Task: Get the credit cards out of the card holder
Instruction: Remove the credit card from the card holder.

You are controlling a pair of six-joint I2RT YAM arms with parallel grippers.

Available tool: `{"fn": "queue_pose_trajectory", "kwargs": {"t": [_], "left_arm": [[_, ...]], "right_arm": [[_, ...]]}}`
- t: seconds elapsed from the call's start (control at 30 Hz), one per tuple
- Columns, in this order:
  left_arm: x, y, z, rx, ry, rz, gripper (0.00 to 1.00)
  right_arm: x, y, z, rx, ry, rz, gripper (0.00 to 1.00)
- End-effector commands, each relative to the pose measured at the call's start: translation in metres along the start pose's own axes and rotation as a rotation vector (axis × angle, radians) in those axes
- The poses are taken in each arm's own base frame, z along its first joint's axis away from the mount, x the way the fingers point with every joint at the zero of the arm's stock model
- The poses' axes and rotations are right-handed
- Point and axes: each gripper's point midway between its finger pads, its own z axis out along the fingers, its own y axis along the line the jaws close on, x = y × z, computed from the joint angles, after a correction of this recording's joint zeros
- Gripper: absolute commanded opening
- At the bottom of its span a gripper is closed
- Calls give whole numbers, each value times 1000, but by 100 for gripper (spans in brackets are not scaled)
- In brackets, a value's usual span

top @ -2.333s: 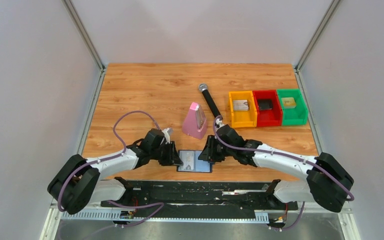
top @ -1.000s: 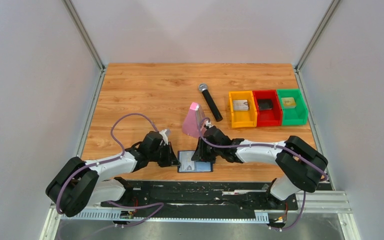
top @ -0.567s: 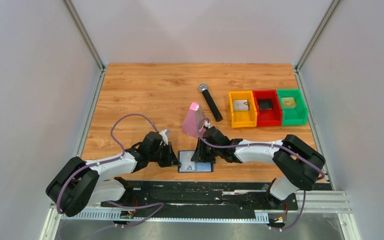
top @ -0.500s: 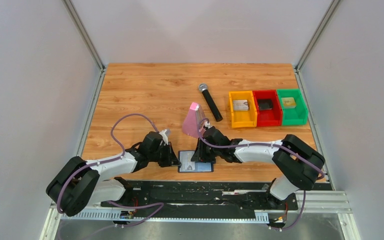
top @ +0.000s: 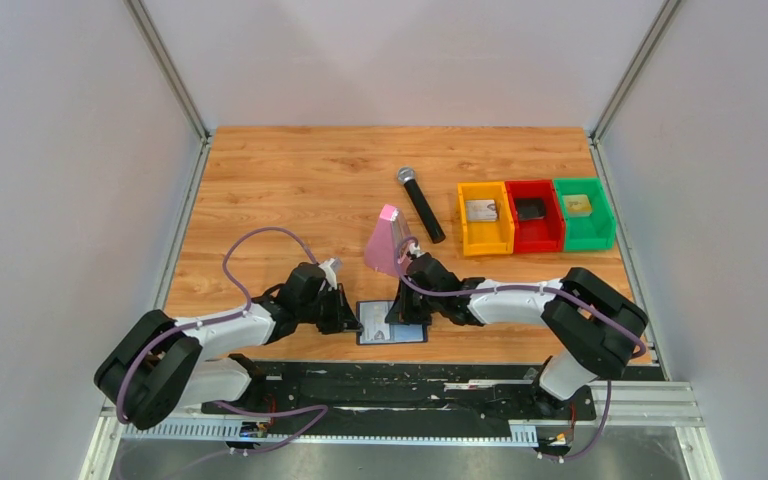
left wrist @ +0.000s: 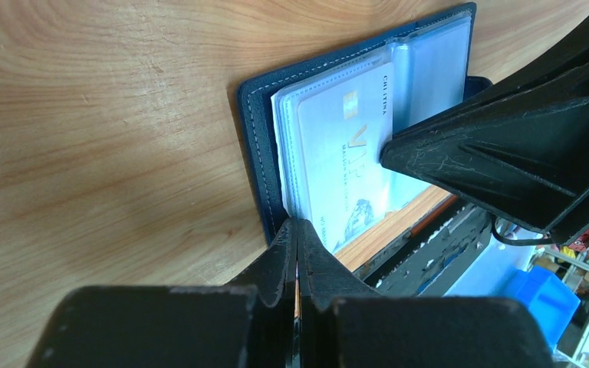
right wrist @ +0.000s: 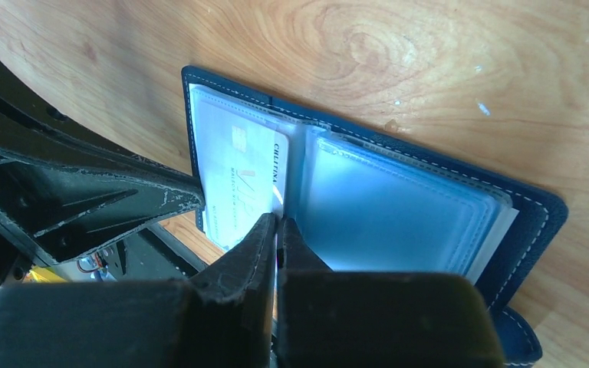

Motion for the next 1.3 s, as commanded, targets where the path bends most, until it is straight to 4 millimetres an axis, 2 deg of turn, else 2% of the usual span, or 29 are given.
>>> {"fn": "queue_pose_trajectory", "kwargs": {"t": [0.0, 0.47, 0.8, 1.0, 1.13, 1.27], "left_arm": [[4, 11, 4, -39, 9, 4, 1], [5, 21, 6, -94, 25, 13, 0], [1, 17, 4, -98, 23, 23, 0], [-2, 14, 5, -90, 22, 31, 0], [-4, 1, 0, -51, 27, 37, 6], [-12, -19, -9, 0, 20, 61, 21]], "right_arm": [[-7, 21, -4, -87, -33, -31, 0], [-14, 10, -23, -133, -42, -65, 0], [-22, -2, -39, -108, -49, -89, 0], [-24, -3, -52, -145, -38, -118, 0], [-23, -1, -62, -164, 2, -156, 0], [-26, -1, -73, -197, 10, -197, 0]]}}
